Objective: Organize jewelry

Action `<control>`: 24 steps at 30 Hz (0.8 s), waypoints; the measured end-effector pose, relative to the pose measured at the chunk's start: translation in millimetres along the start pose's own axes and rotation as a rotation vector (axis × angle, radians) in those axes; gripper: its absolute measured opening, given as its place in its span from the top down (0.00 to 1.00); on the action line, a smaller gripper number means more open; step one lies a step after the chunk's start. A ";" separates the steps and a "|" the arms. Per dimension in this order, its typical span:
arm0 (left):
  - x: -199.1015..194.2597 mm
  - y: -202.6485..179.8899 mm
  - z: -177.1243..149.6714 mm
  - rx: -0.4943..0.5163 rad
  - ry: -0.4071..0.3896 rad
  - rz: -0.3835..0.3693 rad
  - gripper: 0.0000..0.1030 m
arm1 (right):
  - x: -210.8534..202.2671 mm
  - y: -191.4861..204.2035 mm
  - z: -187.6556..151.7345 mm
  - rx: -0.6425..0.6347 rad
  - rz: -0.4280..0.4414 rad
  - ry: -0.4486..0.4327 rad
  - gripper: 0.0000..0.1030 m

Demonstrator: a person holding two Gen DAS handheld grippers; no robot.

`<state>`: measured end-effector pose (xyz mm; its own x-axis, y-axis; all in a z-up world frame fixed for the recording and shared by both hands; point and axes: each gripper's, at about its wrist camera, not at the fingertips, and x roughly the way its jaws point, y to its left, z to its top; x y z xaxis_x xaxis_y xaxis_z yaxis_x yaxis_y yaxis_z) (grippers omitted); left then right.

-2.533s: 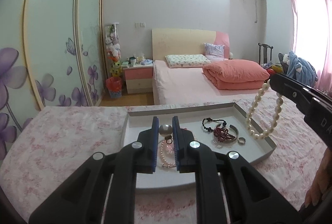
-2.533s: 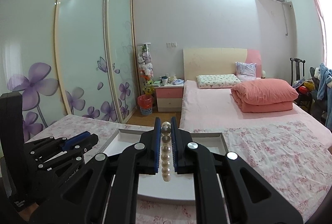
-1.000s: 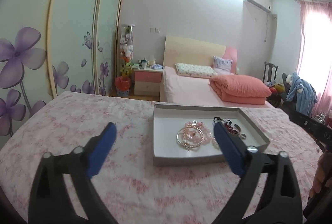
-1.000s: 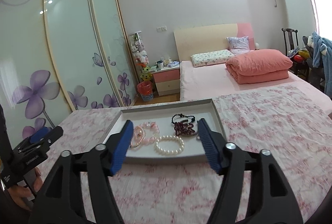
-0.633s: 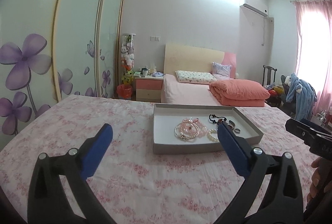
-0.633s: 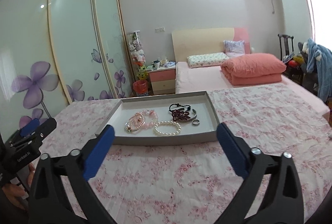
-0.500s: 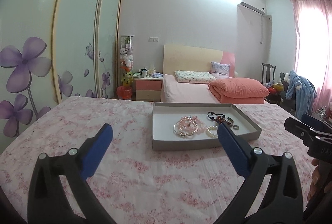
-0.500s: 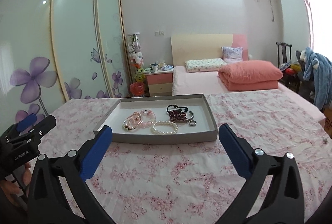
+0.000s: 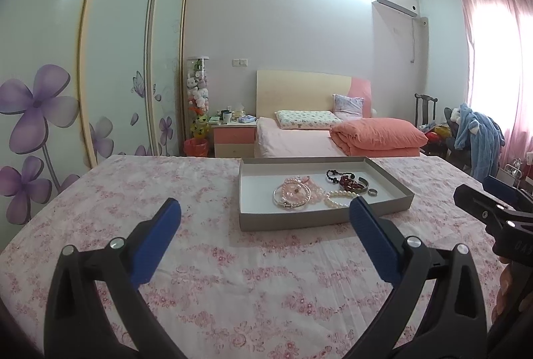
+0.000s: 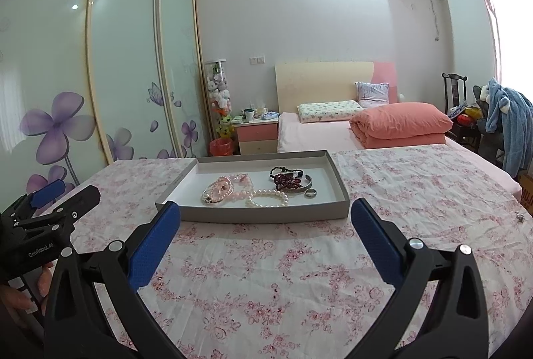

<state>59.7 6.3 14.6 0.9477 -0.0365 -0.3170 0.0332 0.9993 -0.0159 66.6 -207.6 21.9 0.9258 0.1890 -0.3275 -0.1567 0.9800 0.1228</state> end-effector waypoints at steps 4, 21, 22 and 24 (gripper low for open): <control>2.2 0.4 -0.3 0.001 0.006 -0.002 0.04 | 0.7 1.1 -2.3 0.001 0.001 0.008 0.02; 14.0 2.5 -8.5 -0.003 0.058 0.009 0.04 | 9.8 0.9 -7.4 0.015 0.001 0.047 0.02; 14.7 3.0 -8.8 -0.005 0.060 0.010 0.04 | 9.8 0.9 -7.3 0.016 0.001 0.047 0.02; 14.9 3.8 -9.1 -0.007 0.064 0.012 0.04 | 9.1 1.1 -7.4 0.016 0.002 0.047 0.02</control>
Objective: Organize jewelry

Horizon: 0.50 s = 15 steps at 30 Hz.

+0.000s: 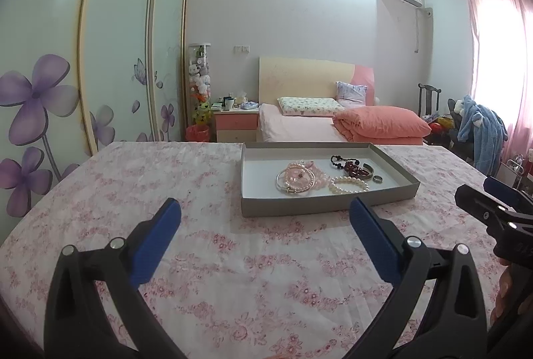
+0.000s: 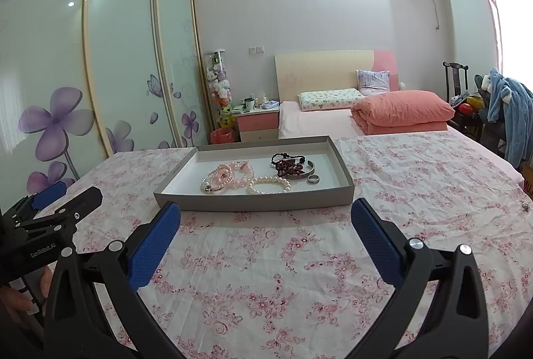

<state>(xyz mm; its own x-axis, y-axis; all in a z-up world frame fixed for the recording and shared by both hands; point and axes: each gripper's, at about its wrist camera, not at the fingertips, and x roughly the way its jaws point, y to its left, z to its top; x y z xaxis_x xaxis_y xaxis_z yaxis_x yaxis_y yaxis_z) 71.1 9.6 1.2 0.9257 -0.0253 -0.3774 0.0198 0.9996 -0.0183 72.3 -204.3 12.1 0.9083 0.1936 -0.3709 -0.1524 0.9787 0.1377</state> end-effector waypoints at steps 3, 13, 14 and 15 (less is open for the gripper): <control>1.7 0.8 0.0 -0.003 0.011 -0.001 0.04 | 0.1 0.0 0.0 0.000 -0.001 0.001 0.02; 2.1 1.2 -0.5 -0.004 0.018 0.002 0.04 | -0.1 -0.2 -0.3 0.002 0.002 0.002 0.02; 2.1 1.2 -0.5 -0.004 0.018 0.002 0.04 | 0.0 -0.3 -0.3 0.001 0.002 0.003 0.02; 2.1 1.2 -0.6 -0.004 0.019 0.001 0.04 | 0.3 -0.5 -1.1 0.001 0.002 0.004 0.02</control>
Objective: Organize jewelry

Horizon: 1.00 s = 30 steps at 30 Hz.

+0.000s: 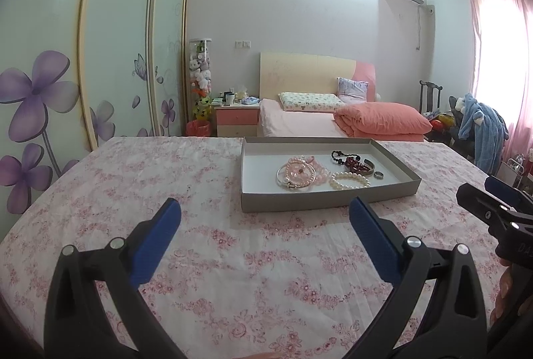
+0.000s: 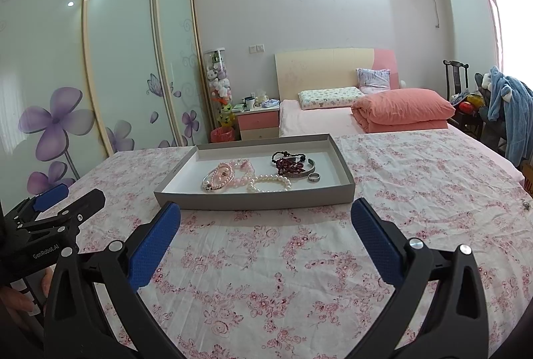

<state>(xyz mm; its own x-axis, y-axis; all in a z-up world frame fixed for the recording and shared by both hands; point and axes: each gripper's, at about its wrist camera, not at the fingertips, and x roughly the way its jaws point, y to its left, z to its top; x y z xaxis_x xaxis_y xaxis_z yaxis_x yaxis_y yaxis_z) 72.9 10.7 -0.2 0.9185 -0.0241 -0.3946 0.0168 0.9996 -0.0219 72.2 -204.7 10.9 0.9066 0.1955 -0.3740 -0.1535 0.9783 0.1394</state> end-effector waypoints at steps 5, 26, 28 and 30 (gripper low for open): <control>0.6 -0.6 -0.9 -0.001 0.004 0.001 0.04 | 0.5 0.5 -1.4 0.001 0.001 0.003 0.02; 4.0 -2.6 -2.8 0.000 0.019 -0.002 0.04 | 3.3 3.2 -5.4 0.001 0.003 0.012 0.02; 4.2 -2.5 -2.1 0.000 0.019 -0.002 0.04 | 3.9 3.1 -5.7 0.001 0.004 0.013 0.02; 4.1 -2.5 -2.6 -0.001 0.020 -0.002 0.04 | 3.8 3.8 -6.5 0.001 0.005 0.014 0.02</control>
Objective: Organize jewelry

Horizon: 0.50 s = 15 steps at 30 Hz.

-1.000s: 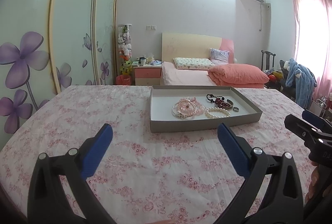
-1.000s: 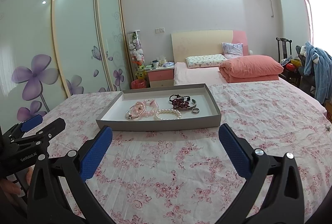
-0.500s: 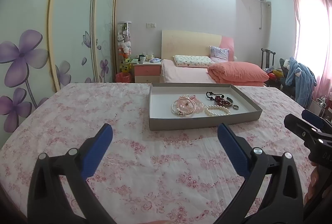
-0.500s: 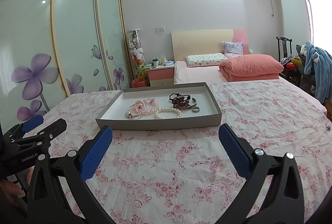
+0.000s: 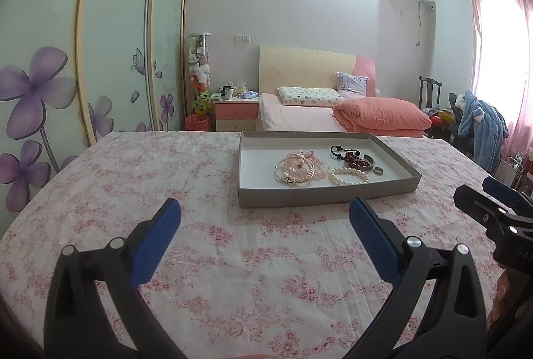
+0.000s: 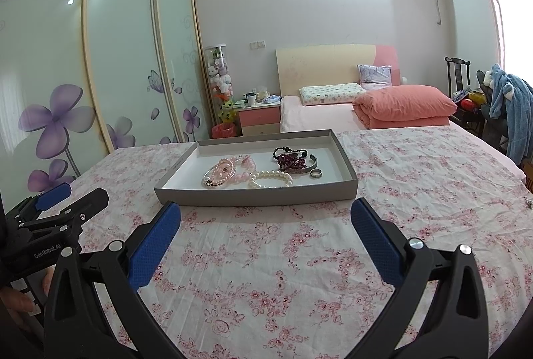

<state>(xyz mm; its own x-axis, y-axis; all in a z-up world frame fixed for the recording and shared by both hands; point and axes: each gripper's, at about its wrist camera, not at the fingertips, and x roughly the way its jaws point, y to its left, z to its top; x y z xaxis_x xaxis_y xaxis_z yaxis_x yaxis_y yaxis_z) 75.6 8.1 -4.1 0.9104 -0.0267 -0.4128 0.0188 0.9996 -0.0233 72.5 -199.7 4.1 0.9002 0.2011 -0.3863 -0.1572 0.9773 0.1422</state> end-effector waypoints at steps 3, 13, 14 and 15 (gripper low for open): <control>0.7 -0.6 -1.0 -0.001 0.002 -0.001 0.04 | 0.3 -0.3 0.8 0.000 -0.001 0.000 0.02; 4.3 -1.0 -1.9 0.001 0.013 0.007 0.04 | 2.1 0.2 0.1 0.004 -0.001 0.008 0.02; 3.9 -0.7 -2.7 -0.001 0.014 0.007 0.04 | 2.3 -0.3 0.7 0.004 0.000 0.008 0.02; 4.8 -0.5 -2.2 -0.002 0.016 0.007 0.04 | 2.8 -0.9 0.7 0.004 0.000 0.009 0.02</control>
<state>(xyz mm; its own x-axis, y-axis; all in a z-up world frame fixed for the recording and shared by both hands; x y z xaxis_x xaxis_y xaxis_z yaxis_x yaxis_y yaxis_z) 79.1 7.4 -8.1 0.9036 -0.0202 -0.4278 0.0119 0.9997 -0.0219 75.4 -200.1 3.5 0.8965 0.2016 -0.3945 -0.1556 0.9770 0.1457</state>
